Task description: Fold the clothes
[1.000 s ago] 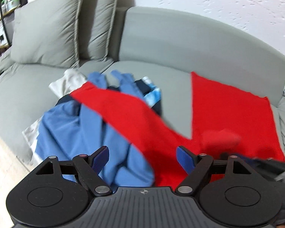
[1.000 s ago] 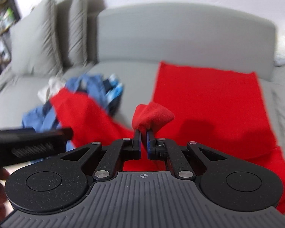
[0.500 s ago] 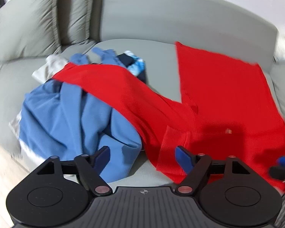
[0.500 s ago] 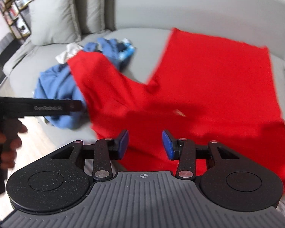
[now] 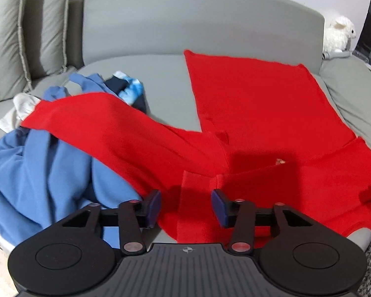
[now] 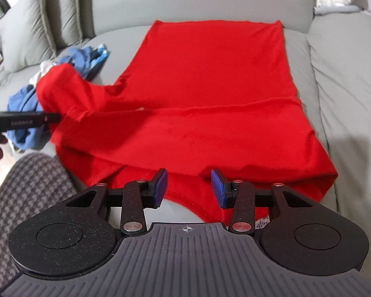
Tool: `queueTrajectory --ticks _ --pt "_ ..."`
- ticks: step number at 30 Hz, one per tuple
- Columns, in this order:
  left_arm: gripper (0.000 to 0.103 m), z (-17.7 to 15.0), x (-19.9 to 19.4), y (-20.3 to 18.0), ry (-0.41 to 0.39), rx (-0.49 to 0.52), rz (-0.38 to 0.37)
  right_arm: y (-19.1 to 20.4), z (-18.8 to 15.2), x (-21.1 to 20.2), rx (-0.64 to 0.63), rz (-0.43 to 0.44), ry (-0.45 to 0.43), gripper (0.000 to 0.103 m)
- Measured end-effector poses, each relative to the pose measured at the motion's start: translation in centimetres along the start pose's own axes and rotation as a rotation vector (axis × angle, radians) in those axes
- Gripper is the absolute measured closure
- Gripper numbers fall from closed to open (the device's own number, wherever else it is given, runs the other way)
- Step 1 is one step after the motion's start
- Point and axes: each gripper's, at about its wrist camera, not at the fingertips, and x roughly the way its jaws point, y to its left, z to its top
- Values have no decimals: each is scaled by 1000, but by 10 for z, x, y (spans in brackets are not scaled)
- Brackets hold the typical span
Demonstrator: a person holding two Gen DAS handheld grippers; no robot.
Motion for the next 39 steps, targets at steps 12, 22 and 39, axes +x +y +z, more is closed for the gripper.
queueTrajectory --ticks 12,22,39 --pt "71 5 29 1 44 10 -35 6 9 27 18 -8 17 58" --pt "99 14 -2 -19 -132 141 27 17 8 28 -48 -72 22 58" --pt "73 31 18 -14 11 102 82 -29 22 30 105 -213 54 58"
